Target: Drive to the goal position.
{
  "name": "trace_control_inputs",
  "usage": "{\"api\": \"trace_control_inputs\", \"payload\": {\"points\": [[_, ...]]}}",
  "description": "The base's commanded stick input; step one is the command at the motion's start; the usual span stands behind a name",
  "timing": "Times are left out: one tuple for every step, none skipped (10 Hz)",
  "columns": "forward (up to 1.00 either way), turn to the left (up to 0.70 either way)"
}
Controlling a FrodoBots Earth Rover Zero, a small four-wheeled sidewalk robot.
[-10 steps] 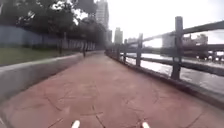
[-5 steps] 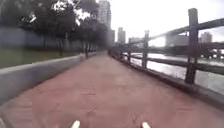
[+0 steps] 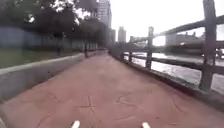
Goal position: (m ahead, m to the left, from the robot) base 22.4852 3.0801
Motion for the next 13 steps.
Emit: {"api": "trace_control_inputs", "payload": {"points": [[0.7, 0.0], [0.7, 0.0], [0.7, 0.0], [0.7, 0.0], [0.7, 0.0], [0.7, 0.0], [0.7, 0.0], [0.7, 0.0], [0.7, 0.0], [0.7, 0.0], [0.7, 0.0], [0.7, 0.0], [0.7, 0.0]]}}
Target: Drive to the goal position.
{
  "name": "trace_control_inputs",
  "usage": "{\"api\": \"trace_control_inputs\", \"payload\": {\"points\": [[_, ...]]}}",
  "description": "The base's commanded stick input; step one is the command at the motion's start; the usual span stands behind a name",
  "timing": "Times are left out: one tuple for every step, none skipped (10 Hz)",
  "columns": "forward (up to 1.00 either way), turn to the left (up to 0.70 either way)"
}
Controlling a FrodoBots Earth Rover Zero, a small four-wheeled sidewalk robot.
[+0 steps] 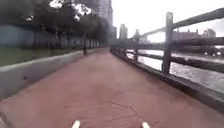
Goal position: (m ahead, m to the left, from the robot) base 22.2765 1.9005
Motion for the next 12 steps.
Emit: {"api": "trace_control_inputs", "payload": {"points": [[0.7, 0.0], [0.7, 0.0], [0.7, 0.0], [0.7, 0.0], [0.7, 0.0], [0.7, 0.0], [0.7, 0.0], [0.7, 0.0], [0.7, 0.0], [0.7, 0.0], [0.7, 0.0], [0.7, 0.0]]}}
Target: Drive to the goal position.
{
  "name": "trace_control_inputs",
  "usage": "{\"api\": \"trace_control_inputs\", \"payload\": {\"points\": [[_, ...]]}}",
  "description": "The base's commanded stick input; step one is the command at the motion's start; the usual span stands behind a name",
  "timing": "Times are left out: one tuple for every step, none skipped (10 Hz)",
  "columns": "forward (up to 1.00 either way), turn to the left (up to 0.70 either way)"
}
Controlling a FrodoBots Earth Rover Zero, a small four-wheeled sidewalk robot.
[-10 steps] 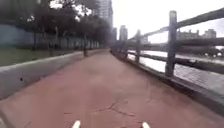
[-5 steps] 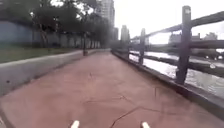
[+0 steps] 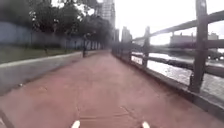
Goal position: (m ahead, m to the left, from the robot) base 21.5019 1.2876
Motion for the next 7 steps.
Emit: {"api": "trace_control_inputs", "payload": {"points": [[0.7, 0.0], [0.7, 0.0], [0.7, 0.0], [0.7, 0.0], [0.7, 0.0], [0.7, 0.0], [0.7, 0.0]]}}
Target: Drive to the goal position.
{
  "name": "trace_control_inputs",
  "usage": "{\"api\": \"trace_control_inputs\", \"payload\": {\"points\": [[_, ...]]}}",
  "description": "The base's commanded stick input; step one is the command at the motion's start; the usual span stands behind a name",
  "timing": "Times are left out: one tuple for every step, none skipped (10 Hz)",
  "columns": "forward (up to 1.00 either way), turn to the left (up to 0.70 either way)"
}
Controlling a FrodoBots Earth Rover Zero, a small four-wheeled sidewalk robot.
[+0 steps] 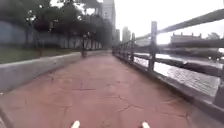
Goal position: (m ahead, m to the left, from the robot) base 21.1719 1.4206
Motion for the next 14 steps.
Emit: {"api": "trace_control_inputs", "payload": {"points": [[0.7, 0.0], [0.7, 0.0], [0.7, 0.0], [0.7, 0.0], [0.7, 0.0], [0.7, 0.0], [0.7, 0.0], [0.7, 0.0], [0.7, 0.0], [0.7, 0.0], [0.7, 0.0], [0.7, 0.0], [0.7, 0.0], [0.7, 0.0]]}}
